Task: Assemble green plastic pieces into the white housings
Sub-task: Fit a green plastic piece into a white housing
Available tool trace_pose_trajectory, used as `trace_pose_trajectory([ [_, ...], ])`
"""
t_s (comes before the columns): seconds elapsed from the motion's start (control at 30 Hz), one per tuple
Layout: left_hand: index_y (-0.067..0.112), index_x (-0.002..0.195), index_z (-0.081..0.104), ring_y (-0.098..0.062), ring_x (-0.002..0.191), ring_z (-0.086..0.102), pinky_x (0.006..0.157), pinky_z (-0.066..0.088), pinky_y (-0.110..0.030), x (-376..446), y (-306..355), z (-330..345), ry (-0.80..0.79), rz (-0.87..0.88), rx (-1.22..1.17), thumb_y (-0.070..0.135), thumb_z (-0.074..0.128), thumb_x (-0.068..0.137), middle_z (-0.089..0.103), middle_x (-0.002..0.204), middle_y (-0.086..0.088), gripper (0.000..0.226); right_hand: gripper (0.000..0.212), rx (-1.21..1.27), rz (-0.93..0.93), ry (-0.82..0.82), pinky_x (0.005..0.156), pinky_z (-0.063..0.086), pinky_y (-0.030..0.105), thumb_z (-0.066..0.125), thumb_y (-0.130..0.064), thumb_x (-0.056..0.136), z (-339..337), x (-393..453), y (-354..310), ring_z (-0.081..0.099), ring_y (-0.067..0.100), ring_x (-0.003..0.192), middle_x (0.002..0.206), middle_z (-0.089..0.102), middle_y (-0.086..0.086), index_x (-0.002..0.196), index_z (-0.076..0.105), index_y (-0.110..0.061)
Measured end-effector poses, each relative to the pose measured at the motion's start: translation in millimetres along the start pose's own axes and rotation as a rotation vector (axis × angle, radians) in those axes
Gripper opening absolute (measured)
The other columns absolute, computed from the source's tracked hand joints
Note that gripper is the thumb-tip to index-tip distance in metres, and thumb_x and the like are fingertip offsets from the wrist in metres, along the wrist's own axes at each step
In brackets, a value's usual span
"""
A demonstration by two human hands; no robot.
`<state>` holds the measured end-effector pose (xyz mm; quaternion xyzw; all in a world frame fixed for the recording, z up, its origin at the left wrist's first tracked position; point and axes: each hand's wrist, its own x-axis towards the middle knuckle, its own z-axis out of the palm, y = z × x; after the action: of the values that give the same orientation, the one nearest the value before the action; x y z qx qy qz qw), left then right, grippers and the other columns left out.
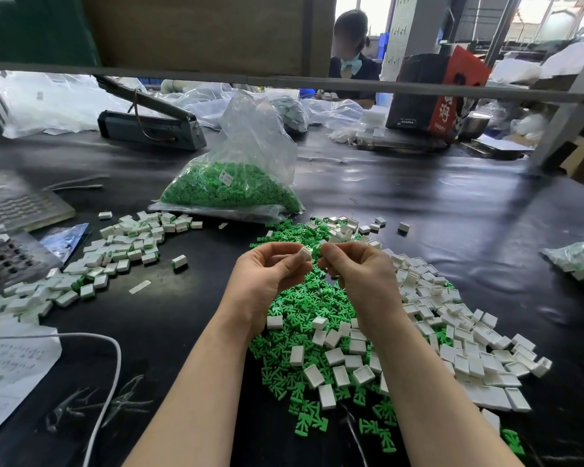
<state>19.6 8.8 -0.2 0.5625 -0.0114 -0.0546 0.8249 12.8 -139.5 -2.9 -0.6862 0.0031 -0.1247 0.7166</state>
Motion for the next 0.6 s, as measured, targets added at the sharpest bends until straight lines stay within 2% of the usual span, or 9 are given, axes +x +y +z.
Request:
trace_pose_trajectory([
  [0.23, 0.007, 0.088, 0.069, -0.018, 0.078, 0.072, 0.069, 0.058, -0.022, -1.8, -1.2, 0.3, -0.011, -0.013, -0.016, 0.014, 0.079, 0.058, 0.074, 0.087, -0.013, 0.032, 0.009, 0.03, 0.052, 0.011, 0.061, 0.047, 0.027, 0.07, -0.02, 0.089, -0.1, 0.8, 0.9, 0.061, 0.011, 0.064, 0.072, 0.073, 0.002, 0.084, 0.072, -0.012],
  [0.43, 0.011, 0.077, 0.076, -0.015, 0.073, 0.072, 0.065, 0.057, -0.019, 1.1, -2.4, -1.0, -0.017, -0.037, -0.061, 0.018, 0.081, 0.055, 0.074, 0.082, -0.011, 0.024, 0.012, 0.02, 0.057, 0.011, 0.059, 0.047, 0.025, 0.07, -0.021, 0.089, -0.6, 1.6, 2.6, 0.061, 0.008, 0.061, 0.072, 0.073, 0.003, 0.087, 0.072, -0.009],
  [0.6, 0.007, 0.096, 0.071, -0.016, 0.076, 0.072, 0.064, 0.056, -0.019, 1.4, -2.3, -1.5, -0.028, -0.057, -0.078, 0.01, 0.08, 0.056, 0.075, 0.087, -0.008, 0.041, 0.012, 0.022, 0.06, 0.004, 0.06, 0.046, 0.025, 0.07, -0.02, 0.089, 0.2, 1.9, 2.0, 0.06, 0.005, 0.059, 0.071, 0.073, 0.002, 0.087, 0.071, -0.008],
])
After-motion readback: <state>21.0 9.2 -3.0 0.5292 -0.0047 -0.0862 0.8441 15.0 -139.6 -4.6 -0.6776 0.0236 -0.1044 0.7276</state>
